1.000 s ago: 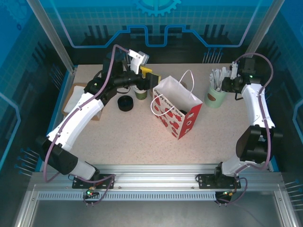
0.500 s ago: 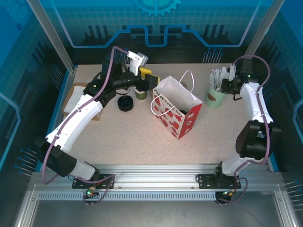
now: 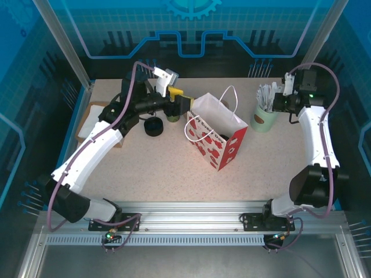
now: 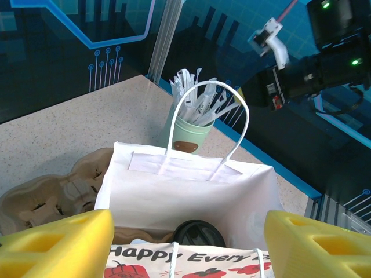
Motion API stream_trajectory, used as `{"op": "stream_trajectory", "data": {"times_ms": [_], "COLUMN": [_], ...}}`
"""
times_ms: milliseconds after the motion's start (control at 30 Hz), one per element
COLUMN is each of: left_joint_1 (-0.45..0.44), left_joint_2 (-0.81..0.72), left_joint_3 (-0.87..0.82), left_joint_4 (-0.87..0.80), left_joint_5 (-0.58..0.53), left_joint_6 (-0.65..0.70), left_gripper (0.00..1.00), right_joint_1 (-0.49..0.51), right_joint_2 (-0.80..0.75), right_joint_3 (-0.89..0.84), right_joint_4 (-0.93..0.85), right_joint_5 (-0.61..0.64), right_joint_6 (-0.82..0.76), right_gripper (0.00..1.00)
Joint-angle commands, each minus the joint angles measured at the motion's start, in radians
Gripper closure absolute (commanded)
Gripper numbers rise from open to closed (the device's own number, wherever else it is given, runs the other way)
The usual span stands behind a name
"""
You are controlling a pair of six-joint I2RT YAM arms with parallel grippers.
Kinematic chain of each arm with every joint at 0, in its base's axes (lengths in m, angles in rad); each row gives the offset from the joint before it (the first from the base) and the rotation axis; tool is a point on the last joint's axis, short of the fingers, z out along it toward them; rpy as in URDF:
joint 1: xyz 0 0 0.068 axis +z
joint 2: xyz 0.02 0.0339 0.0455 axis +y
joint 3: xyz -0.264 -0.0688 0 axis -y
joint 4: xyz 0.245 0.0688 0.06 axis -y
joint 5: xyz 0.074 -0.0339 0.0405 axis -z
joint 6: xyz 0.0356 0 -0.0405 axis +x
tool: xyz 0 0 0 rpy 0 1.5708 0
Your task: Pack the takeout coffee
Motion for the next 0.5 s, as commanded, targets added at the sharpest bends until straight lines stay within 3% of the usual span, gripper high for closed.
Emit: {"op": "stream_trajectory", "data": {"times_ms": [0,467], "left_joint_1": [0.003,0.004], "left_joint_2": [-0.041,-0.066], "left_joint_3": [-0.022,-0.049], "left_joint_4": [0.043,0.041], "left_joint_5": [-0.005,-0.022], "left_joint_6": [-0.008,-0.001], "left_gripper": [0.30,0.30], "right_joint_1": [0.029,0.047], "right_joint_2": [-0.049,-0.034], "right_joint_3": [0.053,0.080], "right_joint_4": [-0.046,-0.069], "right_joint_5": [0.021,0.099], "right_joint_6": [-0.016,-0.032], "right_gripper": [0.96,0.96]}}
